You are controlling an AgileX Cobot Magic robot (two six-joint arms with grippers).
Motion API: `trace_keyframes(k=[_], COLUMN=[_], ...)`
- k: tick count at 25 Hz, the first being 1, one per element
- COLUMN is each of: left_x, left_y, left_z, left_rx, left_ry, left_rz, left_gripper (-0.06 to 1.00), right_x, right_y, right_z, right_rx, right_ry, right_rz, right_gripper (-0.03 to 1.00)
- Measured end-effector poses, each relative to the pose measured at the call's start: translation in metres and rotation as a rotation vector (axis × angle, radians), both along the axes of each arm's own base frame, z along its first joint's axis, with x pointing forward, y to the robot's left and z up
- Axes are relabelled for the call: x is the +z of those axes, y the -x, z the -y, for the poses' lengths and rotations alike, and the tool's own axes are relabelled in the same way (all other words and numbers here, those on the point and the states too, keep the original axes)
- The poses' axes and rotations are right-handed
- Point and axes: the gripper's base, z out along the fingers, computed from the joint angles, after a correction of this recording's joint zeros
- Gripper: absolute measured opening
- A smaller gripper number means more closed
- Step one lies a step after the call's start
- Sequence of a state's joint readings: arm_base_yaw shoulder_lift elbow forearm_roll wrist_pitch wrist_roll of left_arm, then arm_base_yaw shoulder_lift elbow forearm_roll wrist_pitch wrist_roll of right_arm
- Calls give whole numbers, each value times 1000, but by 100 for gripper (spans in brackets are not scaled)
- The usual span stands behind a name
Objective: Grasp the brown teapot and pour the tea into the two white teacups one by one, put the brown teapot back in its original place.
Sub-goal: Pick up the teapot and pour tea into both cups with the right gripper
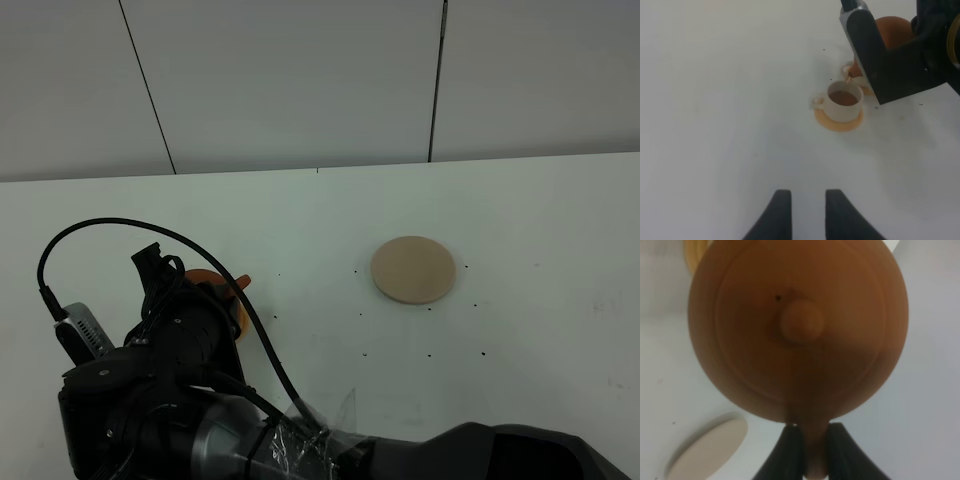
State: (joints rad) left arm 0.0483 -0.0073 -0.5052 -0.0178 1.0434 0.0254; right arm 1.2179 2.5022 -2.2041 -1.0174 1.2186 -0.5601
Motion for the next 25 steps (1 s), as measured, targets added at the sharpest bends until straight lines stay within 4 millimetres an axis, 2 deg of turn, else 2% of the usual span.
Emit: trace_keyframes(k=[25], left_x=[0], left_y=[0], left_z=[0], left_rx=[-1], left_ry=[-2], left_rz=[0], left_gripper=[24], right_x=[0], right_y=[1], right_z=[-1], right_rx=[12], right_ry=[14], right_rz=[4], right_gripper=[10])
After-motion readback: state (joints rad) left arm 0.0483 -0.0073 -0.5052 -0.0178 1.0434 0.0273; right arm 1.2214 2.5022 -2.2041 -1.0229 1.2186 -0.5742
